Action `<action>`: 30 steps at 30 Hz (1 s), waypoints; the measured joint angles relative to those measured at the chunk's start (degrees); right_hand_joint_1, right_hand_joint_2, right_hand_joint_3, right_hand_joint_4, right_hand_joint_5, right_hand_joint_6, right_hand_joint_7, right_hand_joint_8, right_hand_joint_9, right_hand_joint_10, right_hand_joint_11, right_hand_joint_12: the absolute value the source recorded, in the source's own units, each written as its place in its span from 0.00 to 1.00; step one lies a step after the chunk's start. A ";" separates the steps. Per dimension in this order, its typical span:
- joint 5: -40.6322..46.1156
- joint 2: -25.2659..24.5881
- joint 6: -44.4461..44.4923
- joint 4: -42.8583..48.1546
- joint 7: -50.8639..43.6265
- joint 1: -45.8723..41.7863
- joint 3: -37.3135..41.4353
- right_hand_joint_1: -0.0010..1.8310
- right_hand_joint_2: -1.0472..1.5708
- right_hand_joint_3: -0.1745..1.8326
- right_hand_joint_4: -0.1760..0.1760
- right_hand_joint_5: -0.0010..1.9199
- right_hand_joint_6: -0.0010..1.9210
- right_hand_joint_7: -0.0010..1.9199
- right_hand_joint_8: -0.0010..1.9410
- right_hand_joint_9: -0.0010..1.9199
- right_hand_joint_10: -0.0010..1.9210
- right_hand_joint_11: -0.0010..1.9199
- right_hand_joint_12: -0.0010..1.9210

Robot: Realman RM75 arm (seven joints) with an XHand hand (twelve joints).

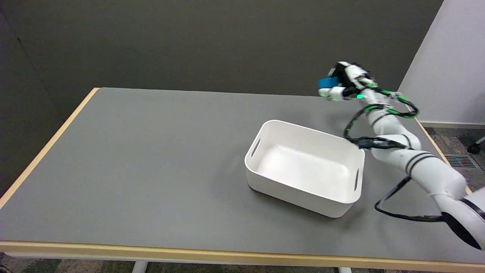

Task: Place blue wooden cube into white box.

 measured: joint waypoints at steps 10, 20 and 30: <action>11.23 3.13 0.23 -4.38 3.17 -12.23 12.87 0.64 0.81 0.33 0.00 0.33 0.83 0.36 0.83 0.44 0.90 0.25 1.00; 20.06 2.79 0.54 -13.15 5.54 -26.77 25.42 0.64 0.80 0.34 0.00 0.33 0.83 0.36 0.83 0.44 0.92 0.25 1.00; 25.46 -0.06 1.70 -24.32 7.65 -39.29 33.88 0.64 0.80 0.35 0.00 0.34 0.82 0.37 0.82 0.46 0.95 0.29 1.00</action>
